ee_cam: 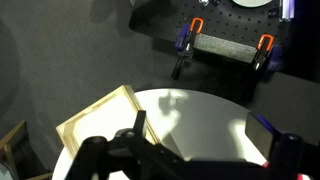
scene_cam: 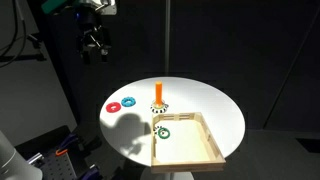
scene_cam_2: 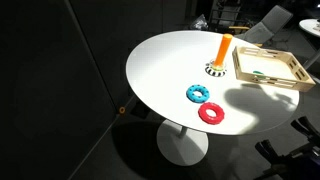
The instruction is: Put the clear ring in the box
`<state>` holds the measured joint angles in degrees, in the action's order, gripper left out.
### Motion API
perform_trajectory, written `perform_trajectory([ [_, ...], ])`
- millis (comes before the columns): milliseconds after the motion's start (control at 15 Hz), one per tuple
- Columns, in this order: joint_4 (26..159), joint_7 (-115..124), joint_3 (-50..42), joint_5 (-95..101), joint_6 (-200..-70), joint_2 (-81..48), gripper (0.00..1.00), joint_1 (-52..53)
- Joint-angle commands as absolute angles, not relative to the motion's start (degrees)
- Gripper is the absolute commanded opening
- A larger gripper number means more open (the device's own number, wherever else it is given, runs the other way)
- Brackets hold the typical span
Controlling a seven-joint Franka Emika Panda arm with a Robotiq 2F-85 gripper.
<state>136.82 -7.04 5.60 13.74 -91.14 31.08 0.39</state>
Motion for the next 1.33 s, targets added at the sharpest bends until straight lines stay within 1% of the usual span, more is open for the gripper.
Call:
perform_trajectory([
  [0, 136.6, -6.4, 4.3, 14.3, -90.9, 31.0, 1.0, 2.0],
  [200, 136.6, -6.4, 4.3, 14.3, -90.9, 31.0, 1.0, 2.0],
  [467, 136.8, -4.2, 4.0, 14.8, -94.9, 29.3, 1.0, 1.4],
  [867, 136.0, -2.1, 3.0, 15.1, -104.8, 23.8, 1.0, 0.5],
  [1267, 135.7, 0.8, 1.5, 15.1, -118.6, 17.3, 1.0, -1.3],
])
